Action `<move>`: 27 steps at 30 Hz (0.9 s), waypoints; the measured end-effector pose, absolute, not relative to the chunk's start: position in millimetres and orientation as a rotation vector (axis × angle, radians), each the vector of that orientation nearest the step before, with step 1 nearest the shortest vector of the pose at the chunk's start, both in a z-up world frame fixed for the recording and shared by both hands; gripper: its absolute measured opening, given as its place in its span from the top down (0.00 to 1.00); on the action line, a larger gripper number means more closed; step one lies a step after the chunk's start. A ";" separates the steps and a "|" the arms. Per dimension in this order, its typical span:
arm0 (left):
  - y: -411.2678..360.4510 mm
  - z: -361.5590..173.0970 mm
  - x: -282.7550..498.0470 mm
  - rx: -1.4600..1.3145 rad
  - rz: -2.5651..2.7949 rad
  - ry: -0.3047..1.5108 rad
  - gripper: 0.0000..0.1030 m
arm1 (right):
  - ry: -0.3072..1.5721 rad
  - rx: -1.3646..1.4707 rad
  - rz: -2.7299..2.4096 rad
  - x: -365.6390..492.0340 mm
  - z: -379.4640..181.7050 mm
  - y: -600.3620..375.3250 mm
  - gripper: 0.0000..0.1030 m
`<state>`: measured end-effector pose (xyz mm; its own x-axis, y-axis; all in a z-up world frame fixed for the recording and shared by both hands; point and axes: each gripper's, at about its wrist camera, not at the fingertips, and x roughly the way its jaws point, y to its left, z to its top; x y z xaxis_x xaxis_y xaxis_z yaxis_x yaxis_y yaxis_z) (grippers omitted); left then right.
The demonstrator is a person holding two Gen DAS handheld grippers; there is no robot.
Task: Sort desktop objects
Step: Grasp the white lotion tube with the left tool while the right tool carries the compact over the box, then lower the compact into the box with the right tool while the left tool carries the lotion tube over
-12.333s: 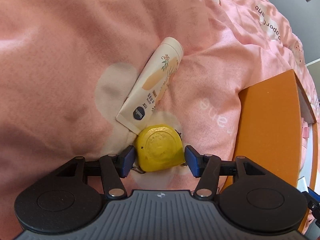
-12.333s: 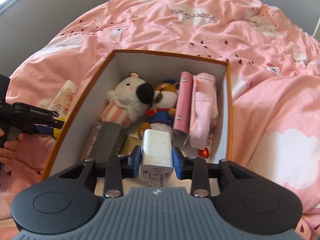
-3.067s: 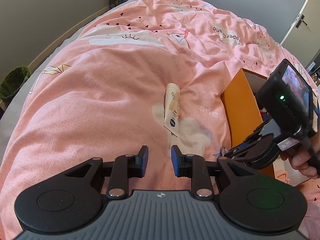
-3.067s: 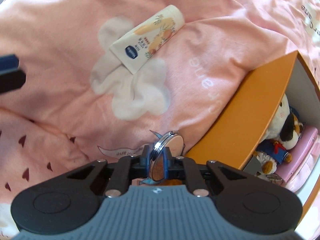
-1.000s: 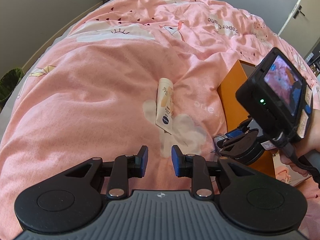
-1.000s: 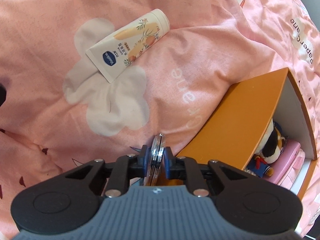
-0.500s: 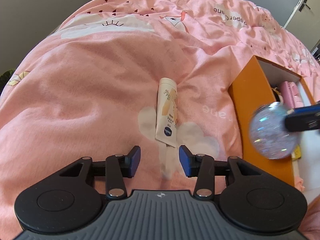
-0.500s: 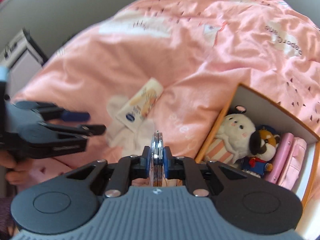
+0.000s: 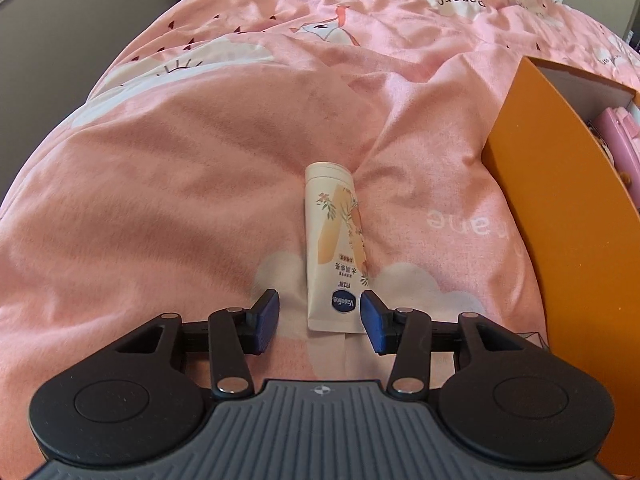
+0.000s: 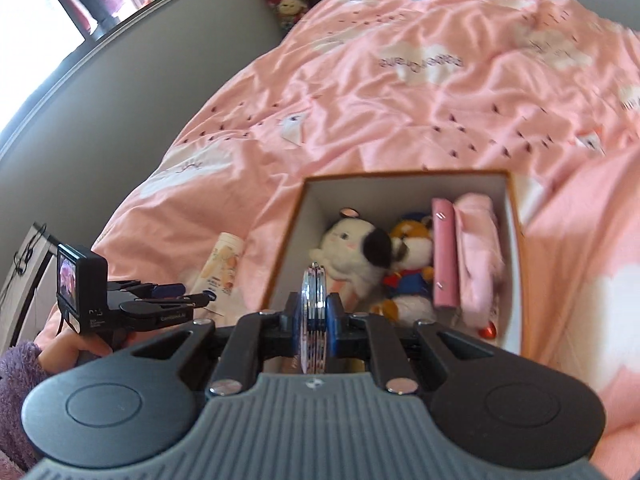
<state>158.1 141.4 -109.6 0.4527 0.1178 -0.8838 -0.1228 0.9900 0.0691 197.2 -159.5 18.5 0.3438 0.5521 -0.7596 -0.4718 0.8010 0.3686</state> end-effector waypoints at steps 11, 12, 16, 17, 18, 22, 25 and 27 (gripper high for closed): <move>132.5 -114.1 154.7 -0.053 0.164 1.126 0.84 | 1.056 0.213 0.585 193.6 -12.1 -201.6 0.86; 134.0 -113.1 153.6 -0.084 0.163 1.123 0.86 | 1.055 0.216 0.580 193.9 -13.5 -203.7 0.86; 138.0 -104.1 146.3 -0.203 0.160 1.092 0.99 | 1.045 0.234 0.568 190.2 -15.3 -211.6 0.86; 137.3 -99.9 144.3 -0.198 0.175 1.074 0.99 | 1.039 0.238 0.566 189.0 -15.2 -213.6 0.86; 136.3 -94.9 141.8 -0.187 0.185 1.052 0.99 | 1.032 0.242 0.564 187.6 -14.6 -216.2 0.86; 134.0 -68.1 134.0 -0.189 0.195 0.961 0.99 | 1.021 0.257 0.553 181.7 -14.3 -224.0 0.86; 132.3 -46.2 131.1 -0.189 0.201 0.900 1.00 | 1.024 0.271 0.556 177.4 -15.4 -227.5 0.86; 130.2 -34.3 129.5 -0.190 0.194 0.877 1.00 | 1.021 0.279 0.561 174.5 -14.9 -229.3 0.86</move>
<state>129.5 130.2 -34.3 0.6244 0.0907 -0.7759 -0.2459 0.9655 -0.0851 174.5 -229.3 -14.9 0.3992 0.5621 -0.7243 -0.3096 0.8262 0.4706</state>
